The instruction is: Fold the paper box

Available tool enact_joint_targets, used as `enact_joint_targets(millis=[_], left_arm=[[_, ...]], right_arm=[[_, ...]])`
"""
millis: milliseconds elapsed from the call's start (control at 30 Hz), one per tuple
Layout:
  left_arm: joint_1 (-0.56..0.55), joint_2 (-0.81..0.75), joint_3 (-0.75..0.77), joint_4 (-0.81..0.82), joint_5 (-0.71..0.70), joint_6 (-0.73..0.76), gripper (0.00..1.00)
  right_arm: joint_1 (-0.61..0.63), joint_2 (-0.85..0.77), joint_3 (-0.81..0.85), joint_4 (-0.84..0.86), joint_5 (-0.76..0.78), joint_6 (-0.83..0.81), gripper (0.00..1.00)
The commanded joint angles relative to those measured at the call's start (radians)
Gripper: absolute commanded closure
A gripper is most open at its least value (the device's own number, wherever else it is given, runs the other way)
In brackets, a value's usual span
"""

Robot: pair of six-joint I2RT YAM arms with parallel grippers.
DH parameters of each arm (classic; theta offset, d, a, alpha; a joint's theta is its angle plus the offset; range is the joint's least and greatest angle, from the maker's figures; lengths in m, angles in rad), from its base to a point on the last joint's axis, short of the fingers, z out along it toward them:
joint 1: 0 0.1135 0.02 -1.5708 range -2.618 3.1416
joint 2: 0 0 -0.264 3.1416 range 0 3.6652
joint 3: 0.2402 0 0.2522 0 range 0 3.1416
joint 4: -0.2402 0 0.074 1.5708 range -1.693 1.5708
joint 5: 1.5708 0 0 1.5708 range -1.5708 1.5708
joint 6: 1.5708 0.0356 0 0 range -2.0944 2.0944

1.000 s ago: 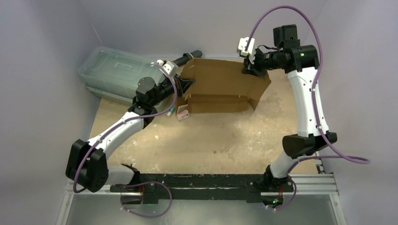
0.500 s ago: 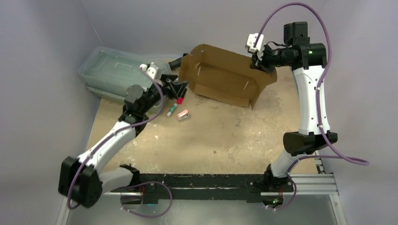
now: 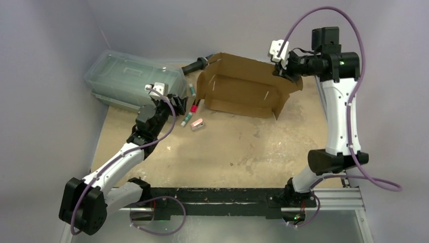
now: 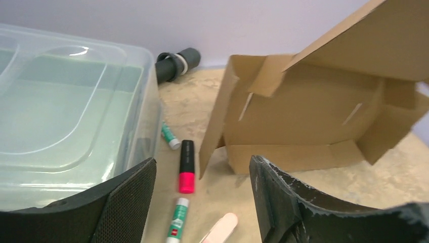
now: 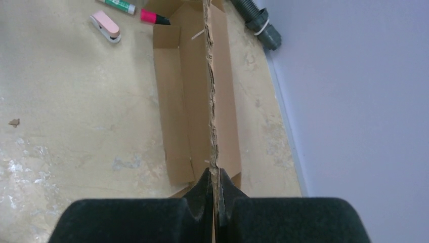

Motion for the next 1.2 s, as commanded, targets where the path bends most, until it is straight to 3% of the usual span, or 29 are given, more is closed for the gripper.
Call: enact_joint_targets(millis=[0,300,533,800,1167], left_arm=[[0.003,0.035,0.013,0.042,-0.083,0.051,0.35],[-0.007,0.148,-0.032,0.203,-0.086,0.047,0.43],[-0.035,0.199,-0.077,0.269,-0.114,0.092,0.43],[-0.041,0.341,-0.12,0.459,-0.18,0.073,0.43],[-0.08,0.607,0.047,0.536,-0.182,0.122,0.44]], right_arm=[[-0.003,-0.124,-0.028,-0.003,-0.029,-0.011,1.0],[-0.003,-0.175,-0.255,-0.002,-0.057,-0.068,1.0],[-0.003,-0.104,-0.263,0.0,-0.086,-0.083,1.0],[-0.003,-0.132,-0.271,-0.01,-0.083,-0.098,1.0],[-0.003,-0.168,-0.287,-0.011,-0.089,-0.101,1.0]])
